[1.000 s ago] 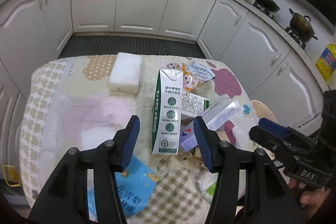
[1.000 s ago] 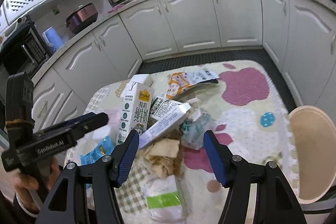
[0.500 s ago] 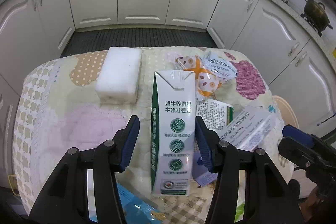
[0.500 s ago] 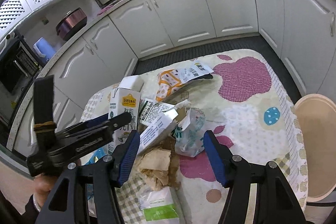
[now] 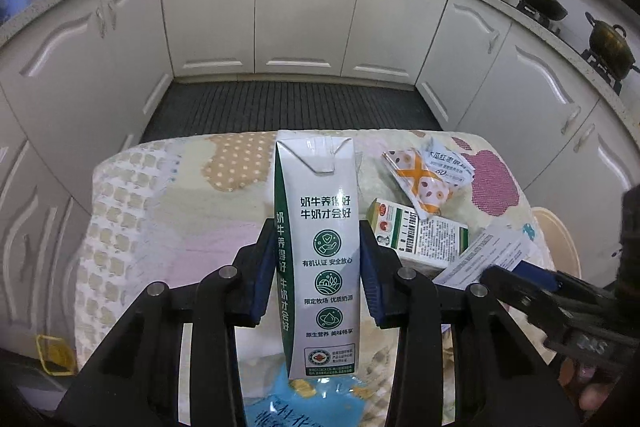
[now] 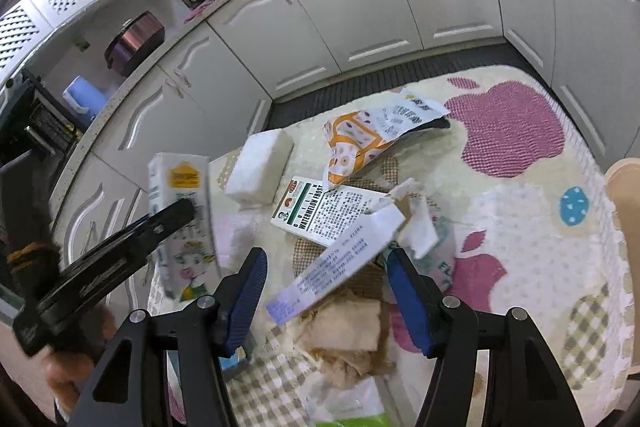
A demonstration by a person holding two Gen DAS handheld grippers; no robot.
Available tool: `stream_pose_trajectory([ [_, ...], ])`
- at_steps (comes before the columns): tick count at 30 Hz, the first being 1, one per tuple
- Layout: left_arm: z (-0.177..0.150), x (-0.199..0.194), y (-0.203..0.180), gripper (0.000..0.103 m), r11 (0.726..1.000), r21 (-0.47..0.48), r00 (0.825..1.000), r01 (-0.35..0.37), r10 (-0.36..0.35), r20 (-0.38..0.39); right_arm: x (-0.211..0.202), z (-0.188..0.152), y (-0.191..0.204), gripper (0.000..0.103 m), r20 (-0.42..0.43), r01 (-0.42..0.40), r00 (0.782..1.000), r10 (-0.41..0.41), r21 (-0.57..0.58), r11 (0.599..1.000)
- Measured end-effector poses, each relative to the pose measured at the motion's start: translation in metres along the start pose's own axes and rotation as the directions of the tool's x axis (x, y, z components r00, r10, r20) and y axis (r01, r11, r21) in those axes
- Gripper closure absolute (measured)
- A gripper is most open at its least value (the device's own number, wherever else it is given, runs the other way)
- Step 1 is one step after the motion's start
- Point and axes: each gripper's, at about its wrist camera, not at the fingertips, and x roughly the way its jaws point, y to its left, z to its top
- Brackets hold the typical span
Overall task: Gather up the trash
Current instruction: 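Grasp the white box with the right tool while the left tool grasps the milk carton, then lift the white box and milk carton and carry them to the bucket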
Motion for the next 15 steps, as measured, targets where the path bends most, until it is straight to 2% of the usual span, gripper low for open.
stream_pose_trajectory([
  [2, -0.002, -0.001, 0.000, 0.067, 1.000, 0.001, 1.000, 0.004, -0.004, -0.001, 0.009, 0.002, -0.003, 0.061, -0.013, 0.021, 1.000, -0.021, 0.020, 1.000],
  [5, -0.006, 0.000, 0.001, 0.067, 1.000, 0.004, 1.000, 0.003, -0.003, -0.005, 0.015, 0.001, -0.011, 0.072, -0.020, -0.015, 1.000, 0.016, 0.059, 0.998],
  [10, -0.007, -0.003, 0.001, 0.067, 1.000, -0.002, 1.000, 0.007, -0.007, -0.007, -0.002, -0.003, -0.012, 0.083, 0.030, -0.054, 0.998, 0.053, 0.021, 0.998],
  [15, -0.005, -0.012, -0.004, 0.067, 1.000, -0.004, 1.000, 0.012, -0.012, 0.007, -0.028, -0.004, -0.005, 0.085, 0.072, -0.090, 0.993, 0.092, -0.030, 0.996],
])
